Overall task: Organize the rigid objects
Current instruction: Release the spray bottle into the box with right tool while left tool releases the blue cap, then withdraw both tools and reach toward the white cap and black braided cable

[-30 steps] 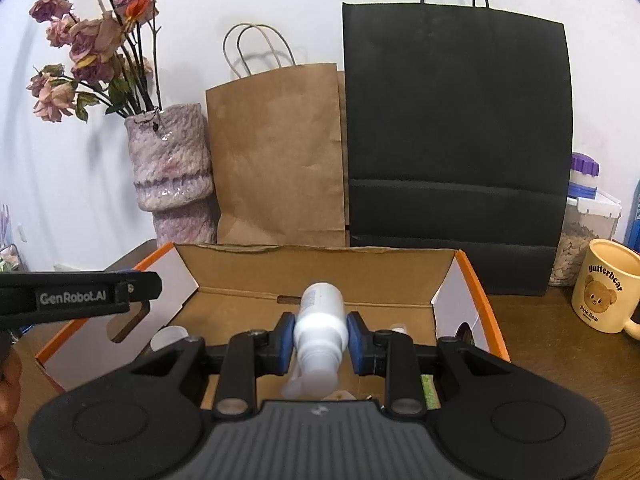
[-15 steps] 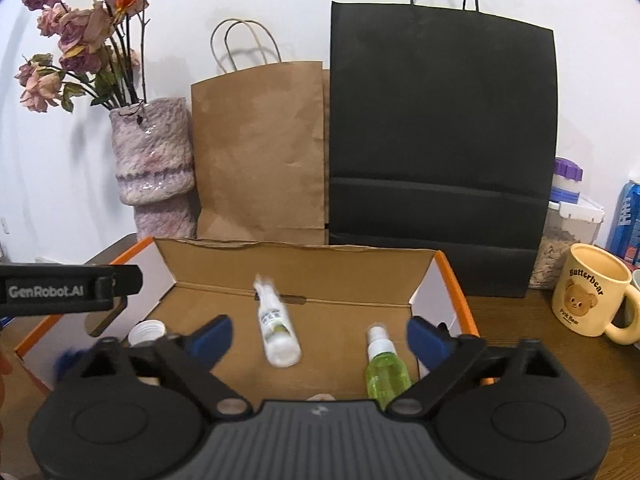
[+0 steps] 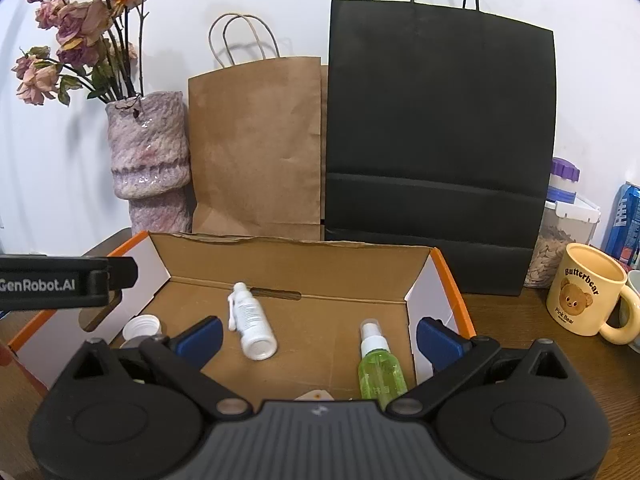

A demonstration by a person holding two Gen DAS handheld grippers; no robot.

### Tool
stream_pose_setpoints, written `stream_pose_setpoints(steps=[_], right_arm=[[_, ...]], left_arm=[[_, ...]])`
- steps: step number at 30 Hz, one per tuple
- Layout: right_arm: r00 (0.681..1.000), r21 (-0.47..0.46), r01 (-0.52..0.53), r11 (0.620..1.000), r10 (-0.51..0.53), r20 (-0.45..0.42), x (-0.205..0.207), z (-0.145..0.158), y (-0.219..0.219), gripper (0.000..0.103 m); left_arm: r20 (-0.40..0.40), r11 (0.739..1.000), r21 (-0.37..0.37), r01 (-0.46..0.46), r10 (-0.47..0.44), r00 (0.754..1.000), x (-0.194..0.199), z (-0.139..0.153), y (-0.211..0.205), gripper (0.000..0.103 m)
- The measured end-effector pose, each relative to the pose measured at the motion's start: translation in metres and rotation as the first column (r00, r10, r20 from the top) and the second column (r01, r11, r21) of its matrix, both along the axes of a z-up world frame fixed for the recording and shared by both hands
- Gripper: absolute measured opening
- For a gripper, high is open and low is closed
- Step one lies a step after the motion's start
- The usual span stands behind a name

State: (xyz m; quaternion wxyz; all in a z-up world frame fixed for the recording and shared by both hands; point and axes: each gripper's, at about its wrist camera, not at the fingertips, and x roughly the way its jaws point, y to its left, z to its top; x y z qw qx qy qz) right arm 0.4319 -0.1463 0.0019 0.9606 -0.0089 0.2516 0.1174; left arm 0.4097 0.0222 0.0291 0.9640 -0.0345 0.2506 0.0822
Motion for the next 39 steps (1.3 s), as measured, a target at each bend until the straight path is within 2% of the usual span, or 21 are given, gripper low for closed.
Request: stream_pose_setpoints(steps=[20,39], right_arm=[[1.000,0.006,0.011,1.000,-0.011,0.018,-0.014,0.005,-0.010,0.103],[0.995,0.008,0.011,1.000,-0.012,0.098,-0.067,0.023,-0.035,0.103]], left_arm=[[0.040,1.000,-0.025,0.003,-0.002,0.999,-0.022,0.014,0.001,0.103],[0.068,1.000,-0.013,0.013,-0.012,0.998,-0.070,0.023,0.006,0.103]])
